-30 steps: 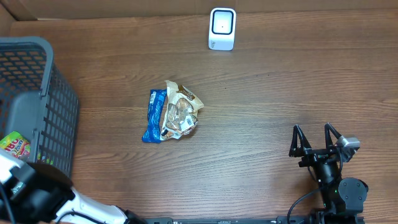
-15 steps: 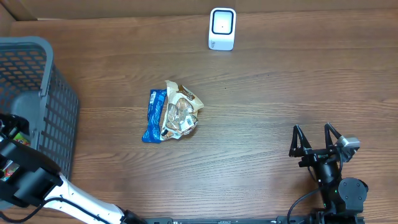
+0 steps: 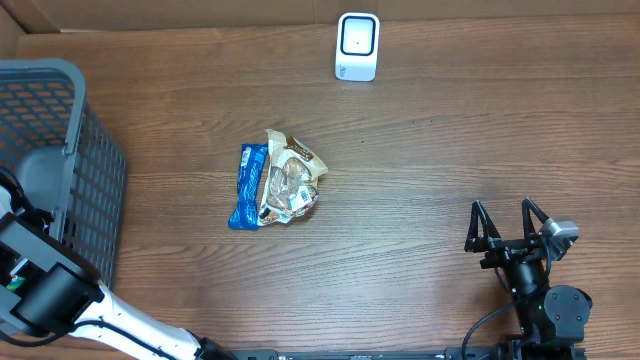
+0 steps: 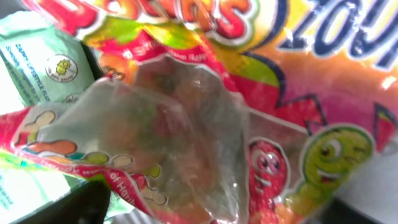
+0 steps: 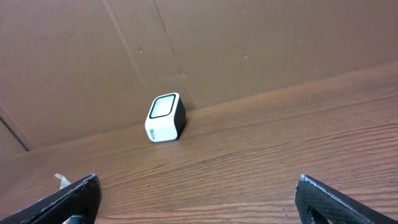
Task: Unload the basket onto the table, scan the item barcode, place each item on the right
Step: 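Reach the left gripper into the basket and grasp the Haribo bag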
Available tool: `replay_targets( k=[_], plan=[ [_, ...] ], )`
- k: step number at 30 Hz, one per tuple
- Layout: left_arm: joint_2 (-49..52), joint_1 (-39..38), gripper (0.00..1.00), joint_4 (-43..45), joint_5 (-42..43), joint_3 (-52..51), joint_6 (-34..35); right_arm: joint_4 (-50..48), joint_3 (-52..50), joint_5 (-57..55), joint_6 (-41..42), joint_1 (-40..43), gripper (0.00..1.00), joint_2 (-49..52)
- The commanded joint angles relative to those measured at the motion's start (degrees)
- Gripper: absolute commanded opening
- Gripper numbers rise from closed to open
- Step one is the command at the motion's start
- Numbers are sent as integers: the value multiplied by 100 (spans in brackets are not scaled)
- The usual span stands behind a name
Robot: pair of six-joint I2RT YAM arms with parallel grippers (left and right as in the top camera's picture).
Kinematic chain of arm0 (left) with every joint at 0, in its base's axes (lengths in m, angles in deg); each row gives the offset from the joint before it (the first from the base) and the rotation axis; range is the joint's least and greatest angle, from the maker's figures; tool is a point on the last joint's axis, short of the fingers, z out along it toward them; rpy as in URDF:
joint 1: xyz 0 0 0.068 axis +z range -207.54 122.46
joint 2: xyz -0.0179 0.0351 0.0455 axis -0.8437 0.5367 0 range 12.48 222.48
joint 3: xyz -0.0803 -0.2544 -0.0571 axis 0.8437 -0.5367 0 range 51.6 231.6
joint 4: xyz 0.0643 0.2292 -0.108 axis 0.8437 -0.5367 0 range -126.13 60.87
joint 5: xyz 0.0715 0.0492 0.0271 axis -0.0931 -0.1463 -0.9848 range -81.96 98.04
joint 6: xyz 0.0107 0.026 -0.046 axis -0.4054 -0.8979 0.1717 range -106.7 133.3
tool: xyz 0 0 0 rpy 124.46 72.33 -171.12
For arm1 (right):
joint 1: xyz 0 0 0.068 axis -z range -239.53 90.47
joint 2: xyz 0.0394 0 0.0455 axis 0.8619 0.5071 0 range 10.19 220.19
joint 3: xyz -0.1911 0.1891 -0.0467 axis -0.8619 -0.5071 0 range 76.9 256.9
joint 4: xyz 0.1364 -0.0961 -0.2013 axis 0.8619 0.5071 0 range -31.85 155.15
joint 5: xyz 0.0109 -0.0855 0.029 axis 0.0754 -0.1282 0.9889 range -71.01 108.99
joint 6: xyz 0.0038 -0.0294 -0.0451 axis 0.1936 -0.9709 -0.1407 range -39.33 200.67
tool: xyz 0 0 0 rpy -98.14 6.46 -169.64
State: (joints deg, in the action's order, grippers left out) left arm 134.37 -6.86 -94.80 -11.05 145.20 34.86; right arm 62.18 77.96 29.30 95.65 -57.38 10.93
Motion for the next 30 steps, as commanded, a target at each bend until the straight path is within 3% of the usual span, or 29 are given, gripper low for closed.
replay_targets(
  k=[1,2,3,9,15,23,30],
  plan=[
    [339,28,32,299,-61,-466,138,-24,-57,28,-4,-33,100,-57],
    [339,28,7,299,-33,-466,138,-26,-57,28,-4,-33,100,-57],
    [339,28,4,299,-31,-463,138,-26,-57,28,-4,-33,100,-57],
    [304,-2,4,55,452,-173,114,-26,-57,28,-4,-33,100,-57],
    [57,-240,4,-837,1606,1460,114,-26,-57,28,-2,-33,100,-57],
    [-621,-946,4,-1928,1727,4011,114,-26,-57,28,-2,-33,100,-57],
    [-1606,-2218,4,-2262,1766,4782,-227,-26,-57,28,-4,-33,100,-57]
  ],
)
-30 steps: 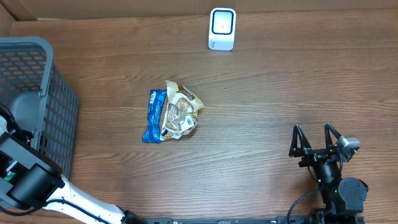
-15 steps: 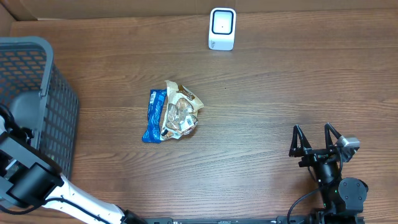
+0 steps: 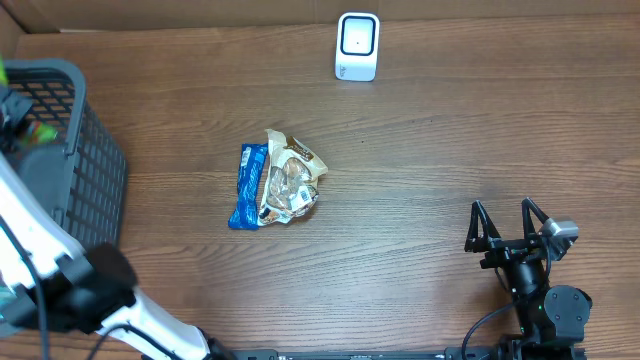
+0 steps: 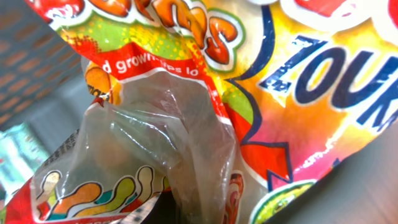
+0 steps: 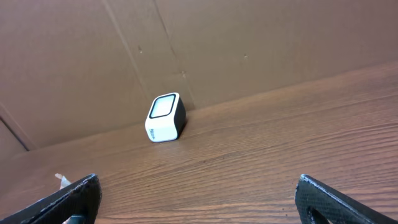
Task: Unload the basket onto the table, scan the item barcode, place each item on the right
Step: 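Reach the left gripper into the basket and grasp the Haribo bag, then carry the Haribo bag out and drop it right of the packets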
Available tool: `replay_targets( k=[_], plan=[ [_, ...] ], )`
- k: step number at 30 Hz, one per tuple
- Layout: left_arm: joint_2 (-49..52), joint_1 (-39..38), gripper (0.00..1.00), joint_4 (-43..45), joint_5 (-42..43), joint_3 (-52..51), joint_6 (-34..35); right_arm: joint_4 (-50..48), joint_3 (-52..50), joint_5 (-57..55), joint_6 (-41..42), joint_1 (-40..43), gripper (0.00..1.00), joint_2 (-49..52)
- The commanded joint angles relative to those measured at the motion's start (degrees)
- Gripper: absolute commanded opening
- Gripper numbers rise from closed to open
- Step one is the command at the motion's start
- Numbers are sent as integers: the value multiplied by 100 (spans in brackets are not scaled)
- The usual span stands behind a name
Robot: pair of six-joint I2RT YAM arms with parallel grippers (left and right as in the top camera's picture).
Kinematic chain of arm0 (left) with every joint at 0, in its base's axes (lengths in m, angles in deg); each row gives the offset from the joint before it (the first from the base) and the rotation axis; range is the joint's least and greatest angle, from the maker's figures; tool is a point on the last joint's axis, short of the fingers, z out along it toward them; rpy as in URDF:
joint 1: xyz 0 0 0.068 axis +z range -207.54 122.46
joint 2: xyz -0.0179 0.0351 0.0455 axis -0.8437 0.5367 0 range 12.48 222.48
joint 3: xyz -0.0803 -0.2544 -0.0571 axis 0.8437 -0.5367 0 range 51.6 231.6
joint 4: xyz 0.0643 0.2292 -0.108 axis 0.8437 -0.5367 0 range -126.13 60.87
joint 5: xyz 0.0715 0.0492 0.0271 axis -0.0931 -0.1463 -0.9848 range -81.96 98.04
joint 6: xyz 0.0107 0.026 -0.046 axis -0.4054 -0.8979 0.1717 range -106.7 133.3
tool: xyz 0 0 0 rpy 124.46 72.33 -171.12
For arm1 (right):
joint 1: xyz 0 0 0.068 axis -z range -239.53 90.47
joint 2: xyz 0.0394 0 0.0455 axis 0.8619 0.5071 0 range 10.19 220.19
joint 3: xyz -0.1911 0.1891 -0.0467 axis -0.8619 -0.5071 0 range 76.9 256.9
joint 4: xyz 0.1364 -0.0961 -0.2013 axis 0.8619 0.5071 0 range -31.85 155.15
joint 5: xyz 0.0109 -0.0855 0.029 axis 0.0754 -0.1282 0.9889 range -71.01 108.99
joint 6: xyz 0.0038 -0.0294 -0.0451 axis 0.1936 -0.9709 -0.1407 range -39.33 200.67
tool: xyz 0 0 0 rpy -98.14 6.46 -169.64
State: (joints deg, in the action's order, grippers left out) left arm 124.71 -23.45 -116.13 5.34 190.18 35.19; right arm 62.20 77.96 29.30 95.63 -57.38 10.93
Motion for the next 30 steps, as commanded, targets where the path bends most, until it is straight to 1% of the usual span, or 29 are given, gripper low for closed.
replay_targets(
  k=[1,6,7,10,14,18,21,23,27,30],
  plan=[
    [-780,-844,4,-236,127,284,-295,-28,-57,28,-2,-33,100,-57],
    [-1010,-2249,4,-962,221,280,-289,-28,-57,28,-2,-33,100,-57],
    [-990,-2533,4,-981,223,219,-361,-28,-57,31,0,-33,100,-57],
    [-975,-3309,4,-962,262,-328,-339,-28,-57,31,0,-33,100,-57],
    [-879,-3921,4,-852,232,-1187,-238,-26,-57,31,0,-33,100,-57],
    [-859,-4505,4,-278,413,-2435,-214,-26,-57,28,-2,-33,100,-57],
    [-859,-4975,4,367,920,-3390,-225,-26,-57,28,-2,-33,100,-57],
    [-857,-5305,4,870,1246,-3897,-356,-26,-57,31,0,-33,100,-57],
    [-848,-5893,4,1821,1740,-4553,-389,-26,-57,31,0,-33,100,-57],
    [-846,-6312,4,2402,1773,-4894,-343,-26,-57,31,0,-33,100,-57]
  ],
)
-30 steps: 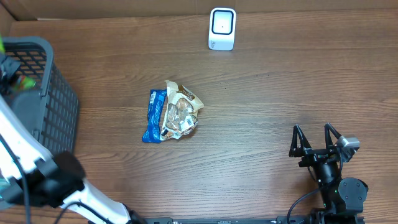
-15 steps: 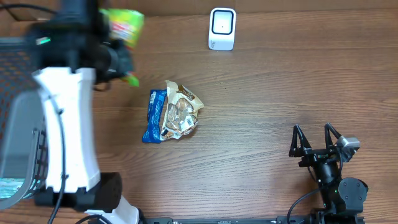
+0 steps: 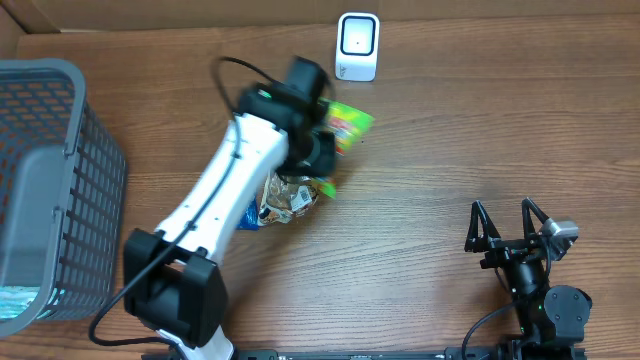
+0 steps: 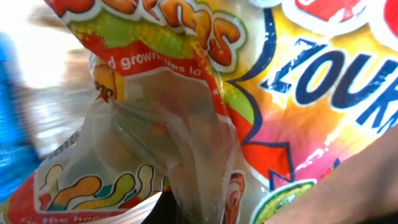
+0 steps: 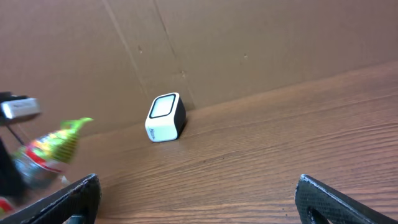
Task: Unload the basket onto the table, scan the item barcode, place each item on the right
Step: 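Carry the Haribo bag out and drop it right of the packets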
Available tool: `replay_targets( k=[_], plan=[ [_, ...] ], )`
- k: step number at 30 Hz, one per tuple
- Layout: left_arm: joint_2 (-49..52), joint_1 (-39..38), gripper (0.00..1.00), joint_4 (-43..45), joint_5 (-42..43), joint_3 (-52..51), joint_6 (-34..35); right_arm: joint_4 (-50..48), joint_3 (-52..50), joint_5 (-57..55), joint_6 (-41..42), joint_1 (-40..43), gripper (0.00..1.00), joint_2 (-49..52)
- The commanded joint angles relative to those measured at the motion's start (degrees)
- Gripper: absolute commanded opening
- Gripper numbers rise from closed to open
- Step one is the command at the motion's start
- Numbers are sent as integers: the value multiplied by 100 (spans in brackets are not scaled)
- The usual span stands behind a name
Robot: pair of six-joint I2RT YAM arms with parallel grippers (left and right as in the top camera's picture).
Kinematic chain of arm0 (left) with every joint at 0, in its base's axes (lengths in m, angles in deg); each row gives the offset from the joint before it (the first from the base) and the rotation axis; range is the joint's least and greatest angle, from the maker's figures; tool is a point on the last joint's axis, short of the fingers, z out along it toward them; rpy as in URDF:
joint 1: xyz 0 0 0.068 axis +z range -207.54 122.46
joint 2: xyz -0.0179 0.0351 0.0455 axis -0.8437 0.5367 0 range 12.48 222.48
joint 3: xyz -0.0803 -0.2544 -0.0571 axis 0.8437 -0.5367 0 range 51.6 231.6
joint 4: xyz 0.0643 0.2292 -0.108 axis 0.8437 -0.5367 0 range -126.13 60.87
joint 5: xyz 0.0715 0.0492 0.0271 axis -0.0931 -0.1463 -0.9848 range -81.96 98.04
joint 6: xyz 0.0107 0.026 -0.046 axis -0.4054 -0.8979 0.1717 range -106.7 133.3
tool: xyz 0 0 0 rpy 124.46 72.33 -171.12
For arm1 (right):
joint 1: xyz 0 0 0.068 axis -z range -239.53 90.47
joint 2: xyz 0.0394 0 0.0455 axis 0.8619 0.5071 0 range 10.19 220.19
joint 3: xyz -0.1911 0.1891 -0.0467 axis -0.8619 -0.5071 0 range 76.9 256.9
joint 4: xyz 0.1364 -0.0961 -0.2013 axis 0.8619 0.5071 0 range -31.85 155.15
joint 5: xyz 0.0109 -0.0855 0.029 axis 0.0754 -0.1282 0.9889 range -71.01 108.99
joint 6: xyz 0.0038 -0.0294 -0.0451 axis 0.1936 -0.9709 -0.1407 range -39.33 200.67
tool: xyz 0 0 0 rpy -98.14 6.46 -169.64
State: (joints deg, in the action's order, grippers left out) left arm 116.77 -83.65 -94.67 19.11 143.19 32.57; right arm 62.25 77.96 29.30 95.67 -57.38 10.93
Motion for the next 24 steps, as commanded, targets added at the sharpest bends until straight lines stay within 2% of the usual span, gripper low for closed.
replay_targets(
  k=[1,7,9,10,11,12,13,14,16,19,24],
  plan=[
    [-52,-413,4,393,387,-289,-81,-31,-57,33,-4,-33,100,-57],
    [-52,-737,5,599,44,-721,522,-31,-57,33,-2,-33,100,-57],
    [-52,-728,8,599,44,-800,562,-31,-57,33,-4,-33,100,-57],
    [-52,-723,16,597,50,-813,562,-31,-57,33,-4,-33,100,-57],
    [-52,-726,29,597,52,-817,560,-31,-57,33,-2,-33,100,-57],
    [-52,-723,48,605,50,-815,553,-31,-57,31,-4,-33,100,-55],
    [-55,-710,59,616,44,-800,481,-31,-57,31,-4,-33,100,-57],
    [-59,-678,65,616,37,-750,372,-31,-57,33,-4,-33,100,-57],
    [-61,-522,68,546,59,-503,177,-31,-57,33,-4,-33,100,-57],
    [-98,-195,68,214,232,258,-149,-31,-57,33,-4,-33,100,-57],
    [-146,535,68,-774,177,2520,-627,-33,-57,31,-4,-33,100,-57]
  ],
)
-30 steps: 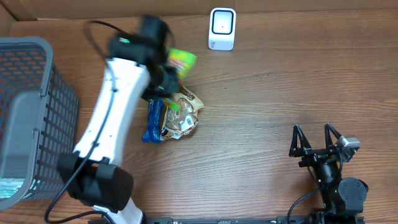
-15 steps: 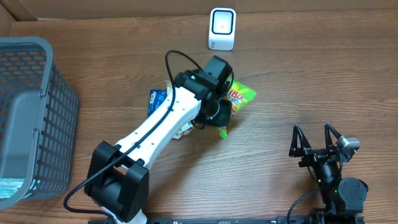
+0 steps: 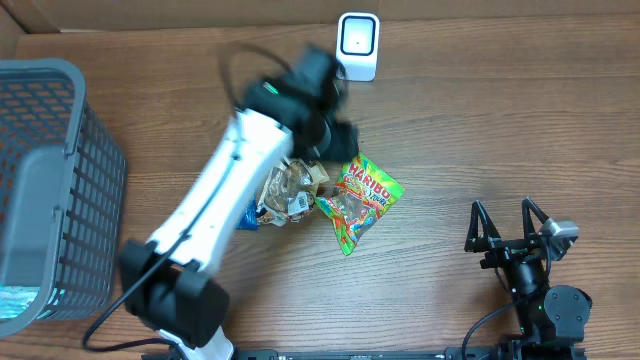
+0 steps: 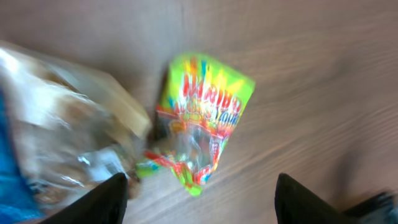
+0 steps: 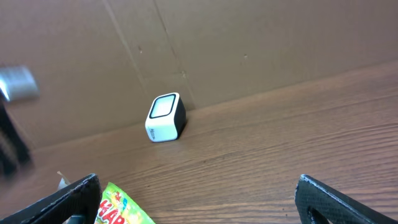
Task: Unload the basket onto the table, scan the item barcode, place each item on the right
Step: 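Carry the Haribo bag out and drop it right of the packets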
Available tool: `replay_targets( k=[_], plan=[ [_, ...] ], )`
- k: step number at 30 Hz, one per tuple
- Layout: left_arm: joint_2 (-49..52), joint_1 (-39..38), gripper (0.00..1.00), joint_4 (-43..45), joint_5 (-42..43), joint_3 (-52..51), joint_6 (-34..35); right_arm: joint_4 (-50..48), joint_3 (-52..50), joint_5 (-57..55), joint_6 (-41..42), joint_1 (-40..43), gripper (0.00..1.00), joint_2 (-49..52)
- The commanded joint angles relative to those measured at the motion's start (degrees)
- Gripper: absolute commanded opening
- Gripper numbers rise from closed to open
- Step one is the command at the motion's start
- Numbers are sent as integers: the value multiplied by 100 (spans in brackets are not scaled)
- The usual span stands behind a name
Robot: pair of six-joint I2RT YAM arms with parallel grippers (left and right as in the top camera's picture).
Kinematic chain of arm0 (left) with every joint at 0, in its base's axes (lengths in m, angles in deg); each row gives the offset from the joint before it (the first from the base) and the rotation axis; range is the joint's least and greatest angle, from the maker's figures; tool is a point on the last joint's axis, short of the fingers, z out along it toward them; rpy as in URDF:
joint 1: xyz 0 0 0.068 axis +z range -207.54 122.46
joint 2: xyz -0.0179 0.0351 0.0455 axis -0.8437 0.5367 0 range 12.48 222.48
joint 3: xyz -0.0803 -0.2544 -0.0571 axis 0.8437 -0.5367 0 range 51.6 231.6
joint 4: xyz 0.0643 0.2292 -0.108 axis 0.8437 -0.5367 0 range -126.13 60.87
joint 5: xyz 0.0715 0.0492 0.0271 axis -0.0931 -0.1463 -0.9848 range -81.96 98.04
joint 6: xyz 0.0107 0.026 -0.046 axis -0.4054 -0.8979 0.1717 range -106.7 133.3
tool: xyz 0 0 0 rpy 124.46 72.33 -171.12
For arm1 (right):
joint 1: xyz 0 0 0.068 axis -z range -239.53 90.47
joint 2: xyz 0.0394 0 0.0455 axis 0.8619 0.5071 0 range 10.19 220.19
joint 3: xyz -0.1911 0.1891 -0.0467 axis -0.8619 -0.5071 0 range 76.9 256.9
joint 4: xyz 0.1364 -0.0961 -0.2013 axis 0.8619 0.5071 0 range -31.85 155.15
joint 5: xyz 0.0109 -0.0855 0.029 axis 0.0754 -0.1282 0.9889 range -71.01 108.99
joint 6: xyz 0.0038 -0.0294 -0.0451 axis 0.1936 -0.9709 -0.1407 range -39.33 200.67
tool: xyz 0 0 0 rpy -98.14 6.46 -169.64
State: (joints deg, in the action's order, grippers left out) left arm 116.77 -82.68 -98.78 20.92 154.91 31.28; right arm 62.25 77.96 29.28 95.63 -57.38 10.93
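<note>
The bright gummy bag (image 3: 362, 200) lies flat on the wooden table, just right of the snack pile, and also shows in the left wrist view (image 4: 202, 124) and at the right wrist view's lower left (image 5: 121, 208). My left gripper (image 3: 338, 135) hovers above it, open and empty (image 4: 200, 186); that arm is blurred. The white scanner (image 3: 357, 45) stands at the table's far edge (image 5: 165, 117). My right gripper (image 3: 503, 215) rests open near the front right, with nothing between its fingers (image 5: 199, 193).
A clear snack bag (image 3: 290, 185) and a blue wrapped bar (image 3: 245, 185) lie together left of the gummy bag. A grey mesh basket (image 3: 60, 120) stands at the left edge. A cardboard wall (image 5: 249, 37) backs the table.
My left gripper held the gummy bag in the air just in front of the scanner. Now the bag lies on the table beside the pile and the gripper is open above it.
My left gripper was down in the basket, shut on the gummy bag. Then it held the bag up at the basket's far rim, then in the air near the scanner. Now the bag lies released on the table. The right arm stayed still throughout.
</note>
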Motion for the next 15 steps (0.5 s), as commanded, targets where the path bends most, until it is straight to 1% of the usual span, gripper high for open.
replay_targets(
  k=[1,4,6,8,10,12,15],
  plan=[
    [-146,579,68,-562,-90,1733,-516,-33,-57,33,0,-33,100,-57],
    [-146,1174,70,-1399,-610,3018,-485,-33,-57,35,0,-33,100,-57],
    [-151,1674,71,-2052,-940,3753,-350,-33,-57,35,0,-33,100,-57],
    [-170,2153,71,-2618,-1172,4207,-247,-33,-57,35,0,-33,100,-57],
    [-337,2691,70,-2717,-1290,4253,-321,-33,-57,33,2,-33,100,-57],
    [-619,3342,70,-2717,-1495,4068,-162,-33,-57,33,0,-33,100,-57],
    [-907,4059,70,-2717,-1510,3757,-83,-33,-57,33,0,-33,100,-57]
  ],
)
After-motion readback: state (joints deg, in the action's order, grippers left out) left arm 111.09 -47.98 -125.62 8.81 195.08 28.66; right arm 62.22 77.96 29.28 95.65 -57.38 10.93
